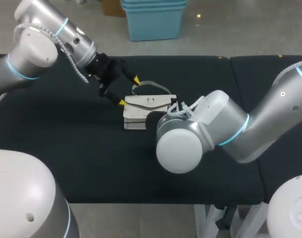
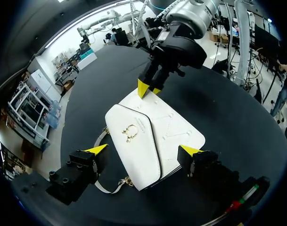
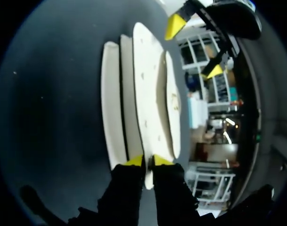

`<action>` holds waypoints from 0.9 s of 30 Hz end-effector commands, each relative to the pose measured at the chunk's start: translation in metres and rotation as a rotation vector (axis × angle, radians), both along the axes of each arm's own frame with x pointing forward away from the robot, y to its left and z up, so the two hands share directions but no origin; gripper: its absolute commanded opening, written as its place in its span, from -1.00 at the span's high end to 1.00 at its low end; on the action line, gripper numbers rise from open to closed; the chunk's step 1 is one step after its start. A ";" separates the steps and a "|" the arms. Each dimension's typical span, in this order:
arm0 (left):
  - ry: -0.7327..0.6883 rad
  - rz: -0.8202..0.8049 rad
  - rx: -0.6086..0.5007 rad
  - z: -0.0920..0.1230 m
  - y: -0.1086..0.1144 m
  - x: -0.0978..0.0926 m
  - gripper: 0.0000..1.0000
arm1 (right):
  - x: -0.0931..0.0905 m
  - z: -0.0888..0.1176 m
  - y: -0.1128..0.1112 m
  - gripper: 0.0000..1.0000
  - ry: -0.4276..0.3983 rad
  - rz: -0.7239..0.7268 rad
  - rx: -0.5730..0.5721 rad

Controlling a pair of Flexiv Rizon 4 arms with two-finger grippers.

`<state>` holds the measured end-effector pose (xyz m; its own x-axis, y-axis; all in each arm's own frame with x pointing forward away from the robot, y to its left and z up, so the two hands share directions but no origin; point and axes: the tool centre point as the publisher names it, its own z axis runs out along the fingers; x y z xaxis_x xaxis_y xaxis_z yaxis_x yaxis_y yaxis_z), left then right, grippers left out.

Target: Pick up the bag, open it, inspect its contents, close it, and place it on the opposite side

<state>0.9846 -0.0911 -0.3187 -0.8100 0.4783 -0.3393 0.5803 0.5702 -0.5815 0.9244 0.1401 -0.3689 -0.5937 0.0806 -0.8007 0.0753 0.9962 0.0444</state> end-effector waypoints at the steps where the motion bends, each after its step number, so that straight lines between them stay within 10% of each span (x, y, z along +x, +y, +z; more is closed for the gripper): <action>1: -0.013 -0.002 -0.009 0.000 -0.001 0.001 -1.00 | -0.003 -0.007 -0.002 1.00 -0.113 0.012 0.008; 27: -0.334 -0.051 -0.156 -0.016 -0.017 -0.019 -1.00 | -0.015 -0.008 0.002 1.00 -0.105 -0.022 0.021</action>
<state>0.9642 -0.1039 -0.3277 -0.6225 0.4507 -0.6398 0.7769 0.4550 -0.4353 0.9109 0.1437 -0.3728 -0.5907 0.1133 -0.7989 0.1011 0.9927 0.0661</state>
